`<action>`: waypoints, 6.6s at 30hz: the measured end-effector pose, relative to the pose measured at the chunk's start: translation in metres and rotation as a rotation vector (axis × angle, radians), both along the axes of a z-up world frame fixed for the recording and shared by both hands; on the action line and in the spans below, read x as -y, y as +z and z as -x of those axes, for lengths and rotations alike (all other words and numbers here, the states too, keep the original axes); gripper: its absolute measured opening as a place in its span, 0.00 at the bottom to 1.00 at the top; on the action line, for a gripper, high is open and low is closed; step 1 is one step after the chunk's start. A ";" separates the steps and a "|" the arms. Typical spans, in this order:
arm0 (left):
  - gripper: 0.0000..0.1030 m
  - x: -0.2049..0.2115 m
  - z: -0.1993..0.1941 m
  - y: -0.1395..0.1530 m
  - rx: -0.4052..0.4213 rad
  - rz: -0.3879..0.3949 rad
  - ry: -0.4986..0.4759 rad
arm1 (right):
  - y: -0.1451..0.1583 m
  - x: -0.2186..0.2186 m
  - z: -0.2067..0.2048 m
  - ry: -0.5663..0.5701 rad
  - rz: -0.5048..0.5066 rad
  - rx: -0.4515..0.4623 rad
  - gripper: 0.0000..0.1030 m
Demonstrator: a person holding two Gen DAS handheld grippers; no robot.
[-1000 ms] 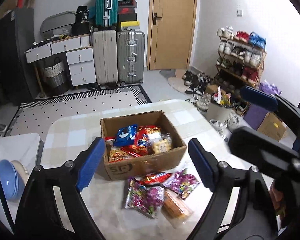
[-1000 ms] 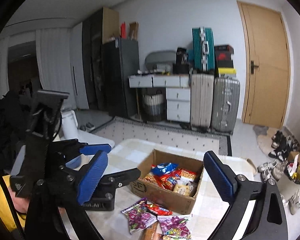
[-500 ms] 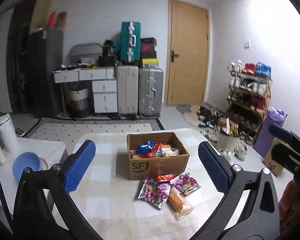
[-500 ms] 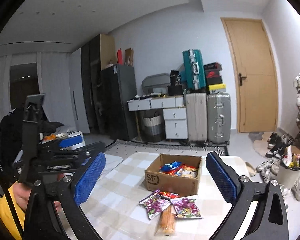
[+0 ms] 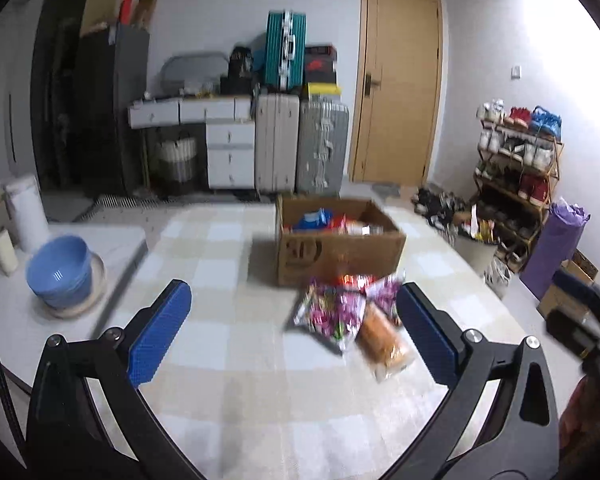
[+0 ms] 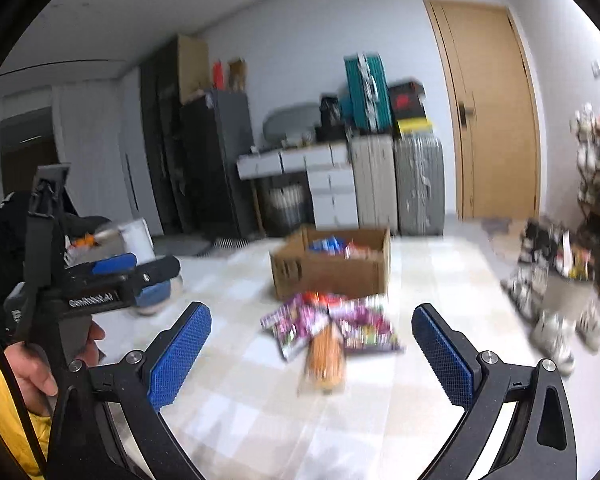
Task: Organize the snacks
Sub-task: 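Withdraw both grippers from the box toward the remaining snacks, then grasp the orange bread stick pack with the right gripper while the left grasps a purple grape candy bag, then lift and carry the bread pack and grape candy bag toward the box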
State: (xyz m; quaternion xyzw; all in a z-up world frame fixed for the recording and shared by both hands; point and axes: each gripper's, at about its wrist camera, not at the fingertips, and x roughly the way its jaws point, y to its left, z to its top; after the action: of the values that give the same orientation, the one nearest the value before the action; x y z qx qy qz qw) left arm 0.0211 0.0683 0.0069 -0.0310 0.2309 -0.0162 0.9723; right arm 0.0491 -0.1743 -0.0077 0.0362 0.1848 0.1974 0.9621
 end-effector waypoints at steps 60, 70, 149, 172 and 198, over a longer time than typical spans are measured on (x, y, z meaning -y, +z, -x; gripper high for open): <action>1.00 0.006 -0.203 -0.167 -0.385 0.046 -0.035 | -0.132 -0.022 -0.159 0.096 -0.099 -0.465 0.32; 1.00 0.000 -0.190 -0.167 -0.399 0.081 -0.009 | -0.126 -0.074 -0.169 0.100 0.215 -0.429 0.43; 0.19 0.011 -0.096 -0.088 -0.323 0.187 -0.231 | -0.076 0.003 -0.089 0.203 -0.301 -0.316 0.35; 0.19 -0.010 -0.099 -0.046 -0.242 0.201 -0.240 | -0.020 -0.005 -0.120 0.265 -0.318 -0.261 0.35; 0.19 0.018 -0.319 0.027 -0.223 0.111 -0.191 | 0.066 -0.019 -0.307 0.262 -0.288 -0.252 0.35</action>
State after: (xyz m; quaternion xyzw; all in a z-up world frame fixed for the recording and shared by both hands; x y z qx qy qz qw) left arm 0.3403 0.0502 0.0343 -0.0639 0.3384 -0.1180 0.9314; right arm 0.3560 -0.1553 0.0579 0.1730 0.2764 0.3390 0.8825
